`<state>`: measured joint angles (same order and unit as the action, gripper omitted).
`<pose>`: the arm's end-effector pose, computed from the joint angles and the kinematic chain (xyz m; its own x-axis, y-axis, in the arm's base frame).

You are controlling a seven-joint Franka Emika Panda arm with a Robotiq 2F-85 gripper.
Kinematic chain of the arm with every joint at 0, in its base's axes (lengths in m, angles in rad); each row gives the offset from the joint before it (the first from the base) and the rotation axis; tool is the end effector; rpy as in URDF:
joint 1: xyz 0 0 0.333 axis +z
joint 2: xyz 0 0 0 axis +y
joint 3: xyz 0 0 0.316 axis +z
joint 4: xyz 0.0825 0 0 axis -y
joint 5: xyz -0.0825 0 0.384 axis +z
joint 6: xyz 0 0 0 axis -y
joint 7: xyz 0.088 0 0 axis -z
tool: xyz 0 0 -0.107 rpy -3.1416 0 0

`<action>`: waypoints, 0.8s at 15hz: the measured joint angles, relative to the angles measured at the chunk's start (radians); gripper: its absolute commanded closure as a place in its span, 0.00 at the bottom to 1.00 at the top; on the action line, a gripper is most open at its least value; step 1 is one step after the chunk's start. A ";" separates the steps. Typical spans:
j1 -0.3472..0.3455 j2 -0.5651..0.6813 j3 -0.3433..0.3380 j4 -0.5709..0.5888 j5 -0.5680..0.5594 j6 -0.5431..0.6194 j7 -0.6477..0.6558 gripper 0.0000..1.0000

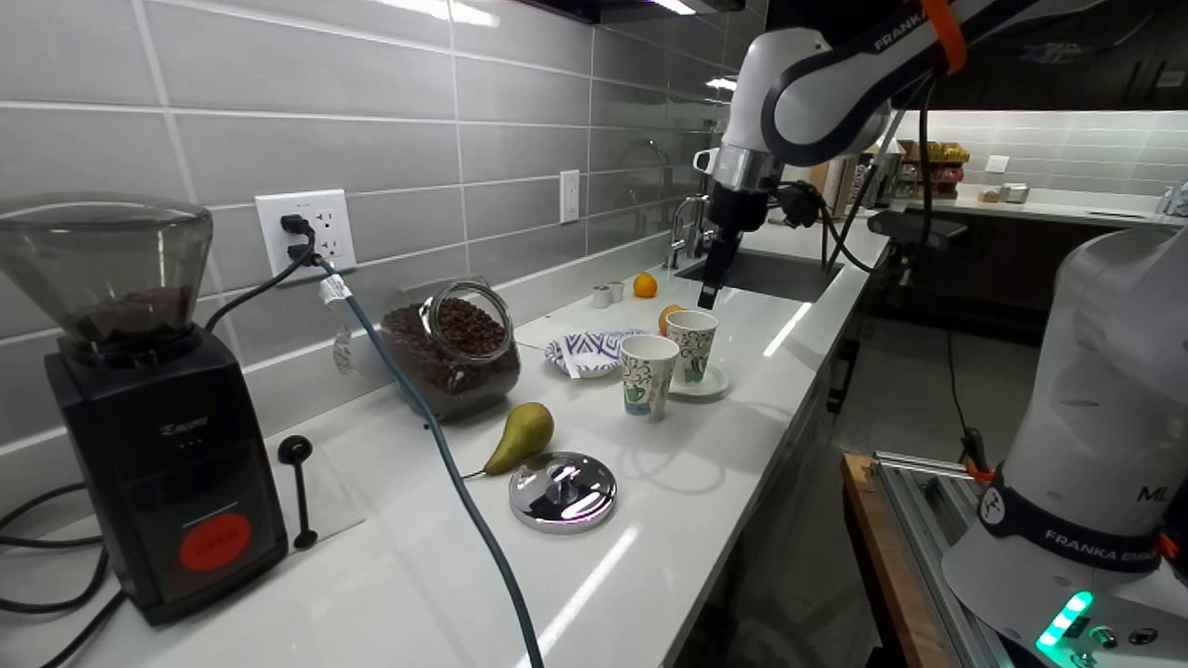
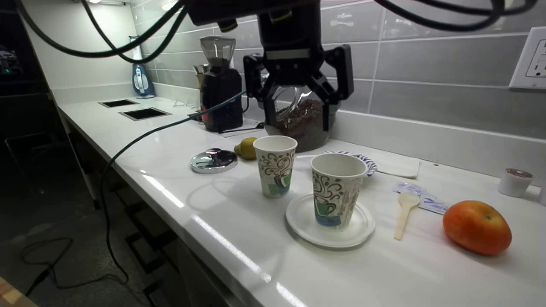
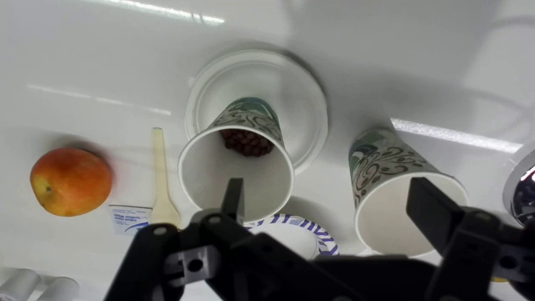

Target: Pour the contents from the right cup into the left cup

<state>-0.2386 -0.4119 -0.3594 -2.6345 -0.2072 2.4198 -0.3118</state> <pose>0.3429 -0.2307 0.3902 0.9791 -0.1191 0.1651 -0.1330 -0.9882 0.0754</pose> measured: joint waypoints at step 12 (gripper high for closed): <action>0.021 0.035 -0.053 -0.018 0.053 0.080 -0.213 0.00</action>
<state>-0.2179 -0.3769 -0.4122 -2.6527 -0.1542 2.4996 -0.5248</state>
